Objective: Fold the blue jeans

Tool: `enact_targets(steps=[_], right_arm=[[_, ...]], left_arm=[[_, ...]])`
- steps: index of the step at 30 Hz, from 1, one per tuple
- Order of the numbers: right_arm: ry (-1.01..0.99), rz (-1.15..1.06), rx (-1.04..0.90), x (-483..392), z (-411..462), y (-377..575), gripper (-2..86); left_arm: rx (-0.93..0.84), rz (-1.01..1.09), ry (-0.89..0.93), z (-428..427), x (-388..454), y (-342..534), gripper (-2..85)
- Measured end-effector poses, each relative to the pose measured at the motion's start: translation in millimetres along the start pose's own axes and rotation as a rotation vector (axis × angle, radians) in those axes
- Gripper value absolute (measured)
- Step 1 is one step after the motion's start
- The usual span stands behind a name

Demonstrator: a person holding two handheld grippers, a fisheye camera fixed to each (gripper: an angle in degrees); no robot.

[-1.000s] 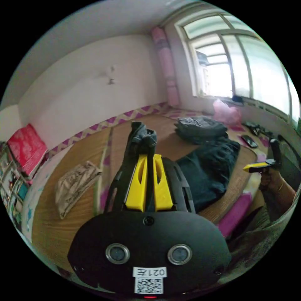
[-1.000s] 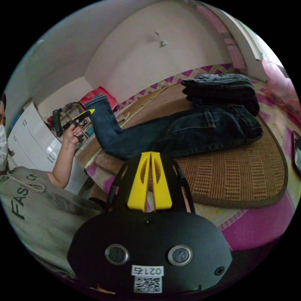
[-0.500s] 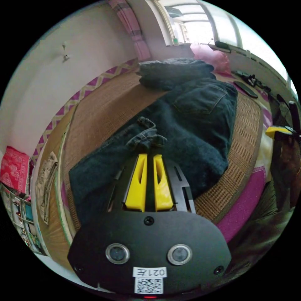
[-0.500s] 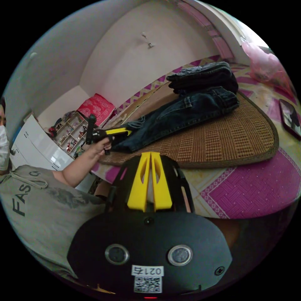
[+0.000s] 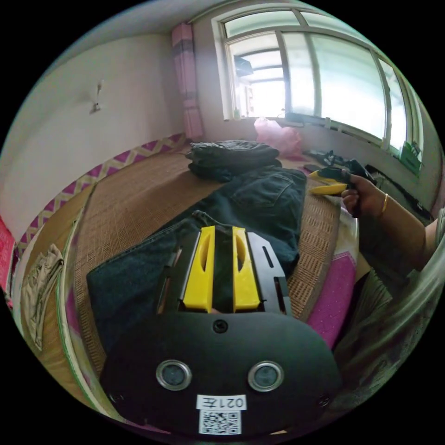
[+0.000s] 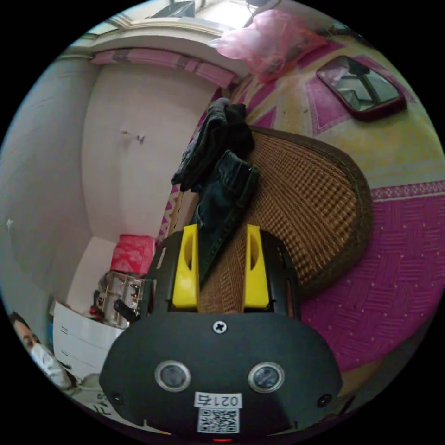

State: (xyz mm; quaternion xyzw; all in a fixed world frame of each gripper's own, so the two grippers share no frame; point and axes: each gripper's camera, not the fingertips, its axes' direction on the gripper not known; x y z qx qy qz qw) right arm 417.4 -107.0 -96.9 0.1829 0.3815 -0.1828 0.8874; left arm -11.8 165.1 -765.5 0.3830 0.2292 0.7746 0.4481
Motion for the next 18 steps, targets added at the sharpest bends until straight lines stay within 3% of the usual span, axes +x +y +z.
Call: enact_targets(steps=[5,10,12,18], right_arm=[[-0.010,0.130,0.036,-5.6,43.3,-27.0,9.1],[-0.061,0.203,0.088,-22.9,65.6,-27.2,3.4],[-0.042,0.034,0.123,-75.5,63.9,-23.5,2.4],[0.130,-0.825,0.070,-357.2,137.1,72.4,0.7]], left_arm=[[0.049,-0.032,-0.018,-37.3,-5.7,25.3,0.3],[-0.016,-0.136,-0.107,-73.4,-24.7,64.9,-0.8],[-0.013,-0.201,-0.098,-89.6,-39.0,85.5,-0.9],[-0.011,-0.354,-0.138,-133.5,-80.4,152.8,-1.0]])
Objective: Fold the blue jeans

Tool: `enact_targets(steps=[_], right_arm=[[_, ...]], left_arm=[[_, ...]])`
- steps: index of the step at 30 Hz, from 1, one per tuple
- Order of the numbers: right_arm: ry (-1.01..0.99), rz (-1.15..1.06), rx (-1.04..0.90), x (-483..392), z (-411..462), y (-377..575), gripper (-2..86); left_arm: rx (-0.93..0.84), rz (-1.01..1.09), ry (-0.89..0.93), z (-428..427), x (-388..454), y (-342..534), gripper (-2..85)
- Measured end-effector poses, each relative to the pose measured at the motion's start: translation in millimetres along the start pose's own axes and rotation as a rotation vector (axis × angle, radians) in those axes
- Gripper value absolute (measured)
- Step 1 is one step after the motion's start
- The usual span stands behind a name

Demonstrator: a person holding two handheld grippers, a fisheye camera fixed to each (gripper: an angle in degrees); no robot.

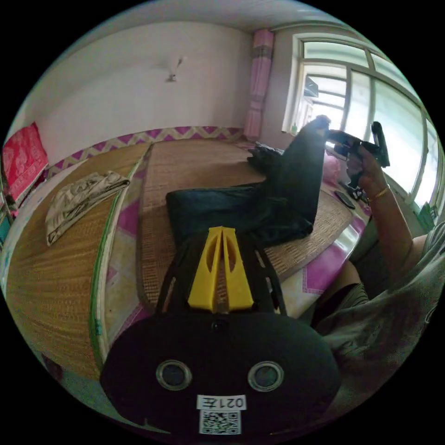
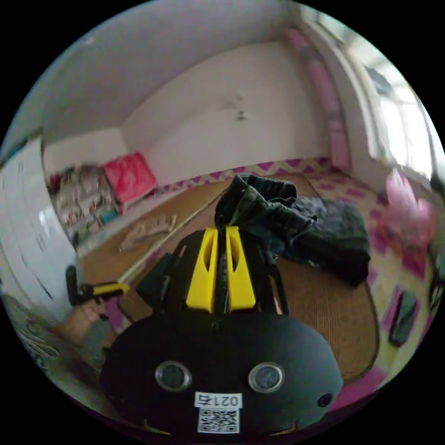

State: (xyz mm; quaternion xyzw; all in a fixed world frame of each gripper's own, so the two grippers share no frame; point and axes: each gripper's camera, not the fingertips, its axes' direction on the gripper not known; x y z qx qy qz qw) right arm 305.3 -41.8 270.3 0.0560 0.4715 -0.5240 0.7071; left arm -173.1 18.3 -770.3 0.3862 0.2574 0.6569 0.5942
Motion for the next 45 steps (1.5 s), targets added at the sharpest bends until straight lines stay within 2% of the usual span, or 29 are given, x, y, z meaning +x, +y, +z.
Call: enact_targets(steps=[2,5,8,10,15,19,22,25,27,31,34,38,41,45], right_arm=[[0.041,-0.286,-0.086,-124.1,53.5,-4.2,0.1],[0.067,-0.557,-0.211,-247.1,141.4,34.3,-0.4],[0.085,-0.751,-0.405,-320.2,243.5,102.2,-0.7],[0.115,-0.795,-0.472,-335.6,280.3,129.4,-0.8],[0.147,-0.701,-0.285,-355.1,260.7,104.0,-0.8],[0.102,-0.829,-0.430,-379.6,312.8,146.0,-0.2],[0.132,-0.848,-0.373,-372.2,327.3,168.8,1.8],[-0.017,-0.757,-0.476,-347.7,317.5,150.3,6.5],[-0.138,-0.625,-0.468,-312.1,294.9,126.7,8.6],[-0.055,-0.211,-0.323,-176.9,251.8,67.4,12.9],[-0.005,0.033,-0.375,-74.1,272.5,50.2,16.2],[-0.212,0.344,-0.519,36.4,339.2,68.4,17.3],[-0.301,0.433,-0.530,67.5,366.6,86.5,15.1],[-0.392,0.424,-0.601,72.8,396.4,95.2,10.0]], left_arm=[[0.016,-0.051,0.000,-11.2,-21.0,17.9,-1.0],[0.023,-0.096,0.002,-21.0,-42.6,38.3,-1.0],[0.015,-0.121,-0.022,-28.2,-62.3,56.9,-1.0],[0.001,-0.123,-0.044,-32.9,-73.3,66.9,-1.0],[0.014,-0.153,-0.064,-43.4,-105.9,87.0,-0.9],[0.022,-0.162,-0.009,-30.0,-129.1,82.0,-0.5],[0.018,-0.204,0.033,-13.1,-149.5,71.5,1.9],[0.024,-0.244,0.089,2.1,-175.4,59.0,8.3],[0.013,-0.276,0.115,11.5,-194.9,51.3,11.2],[0.000,-0.418,0.187,34.3,-248.9,46.4,14.6],[-0.047,-0.485,0.279,58.8,-282.2,46.0,16.3],[-0.148,-0.545,0.398,98.4,-313.5,46.1,18.0],[-0.216,-0.564,0.465,122.2,-327.5,48.6,17.1],[-0.266,-0.545,0.441,130.8,-340.5,45.9,11.4]])
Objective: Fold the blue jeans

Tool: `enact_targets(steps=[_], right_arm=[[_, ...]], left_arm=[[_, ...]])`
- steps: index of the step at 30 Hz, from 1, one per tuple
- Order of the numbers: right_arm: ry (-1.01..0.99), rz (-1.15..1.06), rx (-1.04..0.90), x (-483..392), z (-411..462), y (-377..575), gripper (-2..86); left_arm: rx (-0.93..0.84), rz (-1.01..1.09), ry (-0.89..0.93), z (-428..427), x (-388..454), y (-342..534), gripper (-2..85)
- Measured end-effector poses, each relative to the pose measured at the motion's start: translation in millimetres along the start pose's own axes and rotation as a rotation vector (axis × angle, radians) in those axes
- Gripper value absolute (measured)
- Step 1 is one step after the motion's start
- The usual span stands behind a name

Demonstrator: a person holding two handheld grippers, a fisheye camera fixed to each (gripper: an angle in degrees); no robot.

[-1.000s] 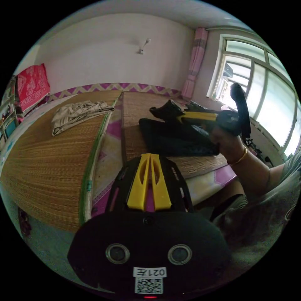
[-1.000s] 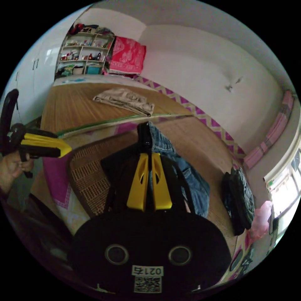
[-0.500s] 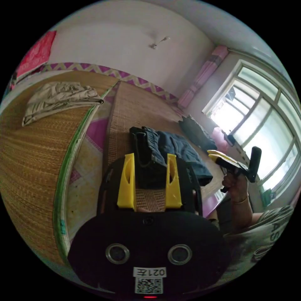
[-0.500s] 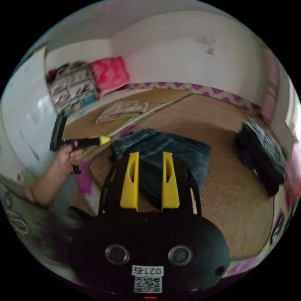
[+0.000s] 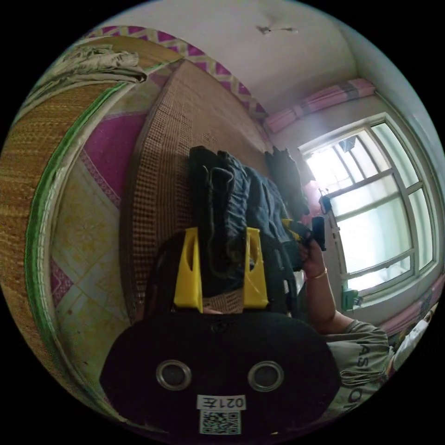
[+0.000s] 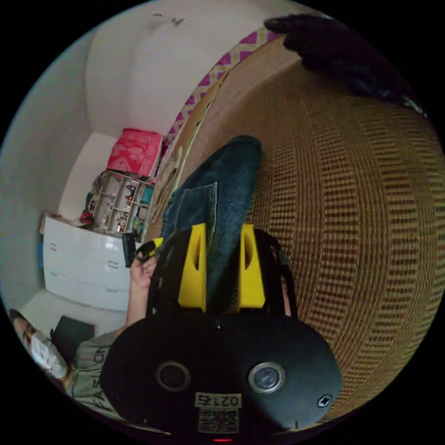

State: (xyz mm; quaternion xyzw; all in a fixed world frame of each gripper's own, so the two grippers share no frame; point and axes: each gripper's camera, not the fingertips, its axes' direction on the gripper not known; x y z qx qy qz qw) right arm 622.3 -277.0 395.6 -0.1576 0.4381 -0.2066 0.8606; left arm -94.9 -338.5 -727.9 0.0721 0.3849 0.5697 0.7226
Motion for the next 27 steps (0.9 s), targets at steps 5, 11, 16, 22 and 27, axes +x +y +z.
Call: enact_targets(steps=[5,11,16,22,27], right_arm=[[-0.052,0.014,-0.011,16.8,-7.0,-12.4,5.9],[0.019,-0.271,-0.033,-83.0,-21.2,-53.0,5.6],[-0.039,-0.464,-0.080,-191.9,40.2,-136.8,5.6],[-0.035,-0.595,-0.097,-331.9,165.2,-256.2,7.6],[0.197,-0.635,0.003,-367.7,209.3,-267.9,11.0]], left_arm=[[-0.002,-0.022,0.104,-4.5,-18.5,-3.2,5.9],[0.137,0.025,0.194,-79.6,-17.9,-3.5,5.8],[0.329,0.033,0.088,-189.8,-33.7,-32.0,5.8],[0.577,-0.113,-0.088,-296.9,-74.4,-83.9,10.3],[0.591,-0.254,-0.151,-307.1,-132.8,-84.8,17.9]])
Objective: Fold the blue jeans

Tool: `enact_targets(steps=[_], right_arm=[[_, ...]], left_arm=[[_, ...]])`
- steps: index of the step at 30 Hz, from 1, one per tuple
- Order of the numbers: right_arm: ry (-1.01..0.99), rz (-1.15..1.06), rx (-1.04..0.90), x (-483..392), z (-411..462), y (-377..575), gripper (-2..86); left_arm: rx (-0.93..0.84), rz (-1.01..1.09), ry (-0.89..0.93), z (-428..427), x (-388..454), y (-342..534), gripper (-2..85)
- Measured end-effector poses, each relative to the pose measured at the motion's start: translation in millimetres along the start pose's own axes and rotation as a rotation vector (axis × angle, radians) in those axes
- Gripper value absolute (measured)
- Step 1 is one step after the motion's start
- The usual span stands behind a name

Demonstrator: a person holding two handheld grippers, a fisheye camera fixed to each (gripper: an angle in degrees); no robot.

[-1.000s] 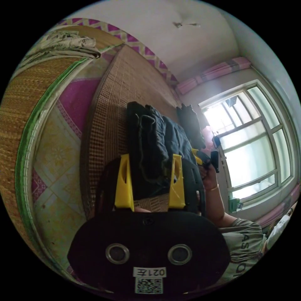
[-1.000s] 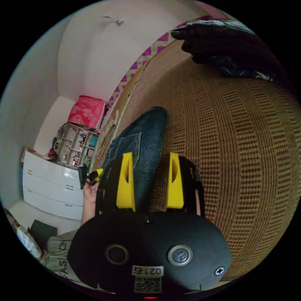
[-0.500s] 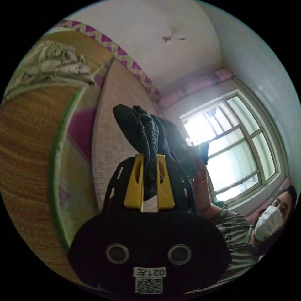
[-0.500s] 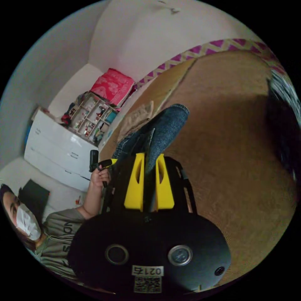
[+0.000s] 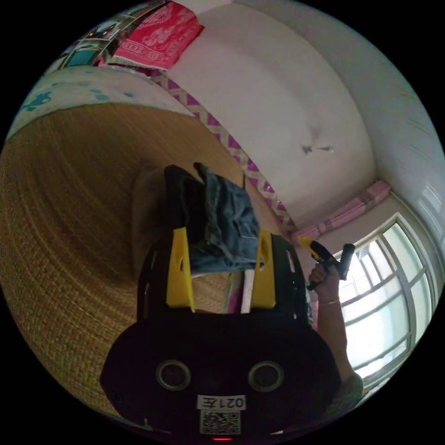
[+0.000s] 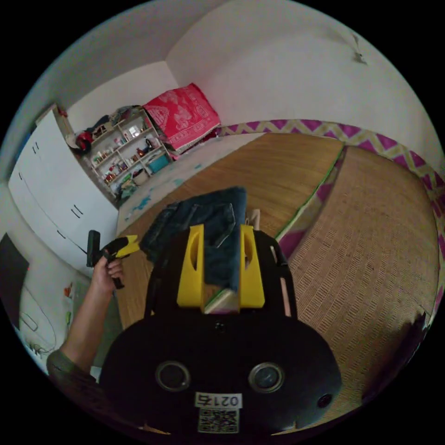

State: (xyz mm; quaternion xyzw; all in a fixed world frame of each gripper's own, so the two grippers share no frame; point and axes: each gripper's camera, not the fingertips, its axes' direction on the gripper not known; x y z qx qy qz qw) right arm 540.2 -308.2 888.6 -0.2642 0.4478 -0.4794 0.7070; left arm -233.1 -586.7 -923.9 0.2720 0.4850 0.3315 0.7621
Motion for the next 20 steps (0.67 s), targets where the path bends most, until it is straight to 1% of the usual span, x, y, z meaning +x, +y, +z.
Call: enact_targets(steps=[4,6,8,9,11,12,14,17,20], right_arm=[[0.008,-0.062,-0.140,12.2,9.1,64.3,9.9],[0.070,-0.116,-0.173,14.5,-1.5,111.6,9.7],[0.121,-0.179,-0.204,11.7,-28.5,179.9,9.2],[0.130,-0.190,-0.203,10.0,-37.4,197.7,9.1],[0.160,-0.213,-0.201,1.4,-73.2,264.4,8.8],[0.164,-0.220,-0.198,-1.4,-81.9,279.8,8.8],[0.181,-0.197,-0.170,-9.6,-116.0,334.0,8.8],[0.203,-0.189,-0.161,-24.3,-151.1,385.9,8.7],[0.246,-0.215,-0.129,-44.1,-183.1,426.2,8.6]], left_arm=[[0.002,0.075,-0.041,-9.8,-11.3,46.3,15.9],[-0.010,0.142,-0.044,-13.6,0.9,75.5,14.5],[-0.048,0.273,-0.068,-16.9,33.2,122.1,13.4],[-0.054,0.307,-0.074,-17.8,42.8,135.2,13.2],[-0.103,0.449,-0.079,-20.4,84.3,187.8,12.0],[-0.116,0.483,-0.081,-21.5,94.8,201.0,11.6],[-0.146,0.578,-0.094,-28.1,131.9,252.4,10.4],[-0.188,0.671,-0.068,-37.0,169.5,306.5,8.5],[-0.223,0.753,-0.085,-42.9,203.6,352.2,7.4]])
